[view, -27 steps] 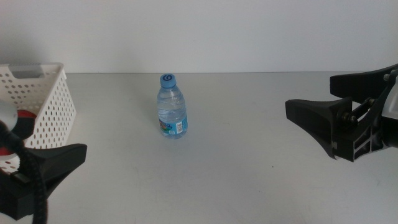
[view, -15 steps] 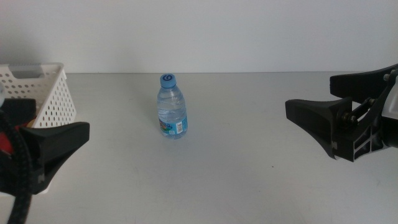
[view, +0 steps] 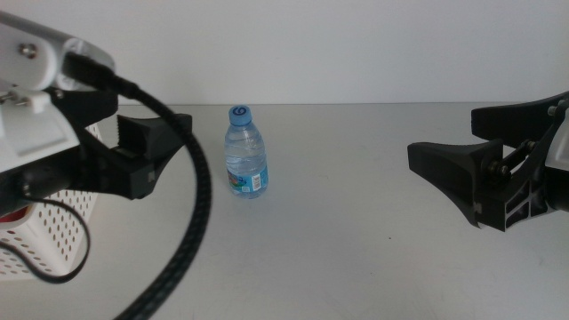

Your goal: Use arms to grab the bottles and put them into the dustbin to the left of the table.

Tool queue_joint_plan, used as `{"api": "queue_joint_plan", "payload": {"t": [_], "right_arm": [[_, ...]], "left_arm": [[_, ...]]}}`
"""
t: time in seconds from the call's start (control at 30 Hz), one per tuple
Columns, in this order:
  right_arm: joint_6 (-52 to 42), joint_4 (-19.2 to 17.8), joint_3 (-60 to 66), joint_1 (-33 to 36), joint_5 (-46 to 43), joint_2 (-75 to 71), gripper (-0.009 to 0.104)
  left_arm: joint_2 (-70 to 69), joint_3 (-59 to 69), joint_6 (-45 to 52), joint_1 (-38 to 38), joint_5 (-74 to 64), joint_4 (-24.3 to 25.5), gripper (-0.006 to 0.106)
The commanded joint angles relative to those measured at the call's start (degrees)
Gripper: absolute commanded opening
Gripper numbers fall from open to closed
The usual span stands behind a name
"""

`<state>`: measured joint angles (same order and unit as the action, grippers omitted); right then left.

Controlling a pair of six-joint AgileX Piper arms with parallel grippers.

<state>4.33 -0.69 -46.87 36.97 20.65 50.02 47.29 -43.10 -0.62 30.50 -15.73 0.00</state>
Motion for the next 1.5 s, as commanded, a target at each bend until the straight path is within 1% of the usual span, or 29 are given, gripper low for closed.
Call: {"api": "queue_joint_plan", "payload": {"t": [0.0, 0.17, 0.23, 0.4, 0.6, 0.73, 0.87, 0.93, 1.03, 1.13, 1.23, 1.33, 1.47], "right_arm": [[-0.71, -0.67, -1.41, 0.19, -3.64, -0.54, 0.075], [-0.71, -0.67, -1.41, 0.19, -3.64, -0.54, 0.075], [-0.71, -0.67, -1.41, 0.19, -3.64, -0.54, 0.075], [-0.71, -0.67, -1.41, 0.19, -3.64, -0.54, 0.075], [-0.71, -0.67, -1.41, 0.19, -3.57, -0.54, 0.075], [-0.71, -0.67, -1.41, 0.19, -3.57, -0.54, 0.075], [-0.71, -0.67, -1.41, 0.19, -3.57, -0.54, 0.075], [-0.71, -0.67, -1.41, 0.19, -3.57, -0.54, 0.075], [-0.75, -0.67, -1.41, 0.19, -3.57, -0.54, 0.075], [-0.76, -0.67, -1.41, 0.19, -3.51, -0.54, 0.075], [-0.76, -0.67, -1.41, 0.19, -3.51, -0.54, 0.075], [-0.76, -0.67, -1.41, 0.19, -3.51, -0.54, 0.075], [-0.76, -0.67, -1.41, 0.19, -3.51, -0.54, 0.075]], "left_arm": [[2.23, -1.67, -0.33, 0.42, 8.21, 0.00, 0.093], [7.03, -1.67, -0.33, 0.18, 10.04, 0.00, 0.093], [8.45, -1.67, -0.37, -0.76, 9.93, 0.94, 0.093], [10.56, 0.12, -0.37, -3.65, 11.90, 0.95, 0.093], [10.83, 10.30, -0.61, -8.27, 26.33, 1.21, 0.093], [12.18, 16.18, -1.07, -8.29, 35.53, 1.37, 0.093], [15.02, 20.38, -1.11, -8.25, 44.88, 3.71, 0.093], [16.63, 21.91, -1.06, -8.25, 49.32, 3.96, 0.093], [18.65, 23.56, -1.06, -8.25, 53.41, 4.32, 0.093], [20.64, 23.97, -1.06, -8.25, 55.96, 6.82, 0.093], [23.23, 23.97, -1.29, -8.25, 57.67, 6.74, 0.093], [27.89, 23.97, -1.81, -8.25, 64.70, 6.76, 0.093], [34.27, 23.92, -7.15, -8.25, 74.38, 6.76, 0.093]]}}
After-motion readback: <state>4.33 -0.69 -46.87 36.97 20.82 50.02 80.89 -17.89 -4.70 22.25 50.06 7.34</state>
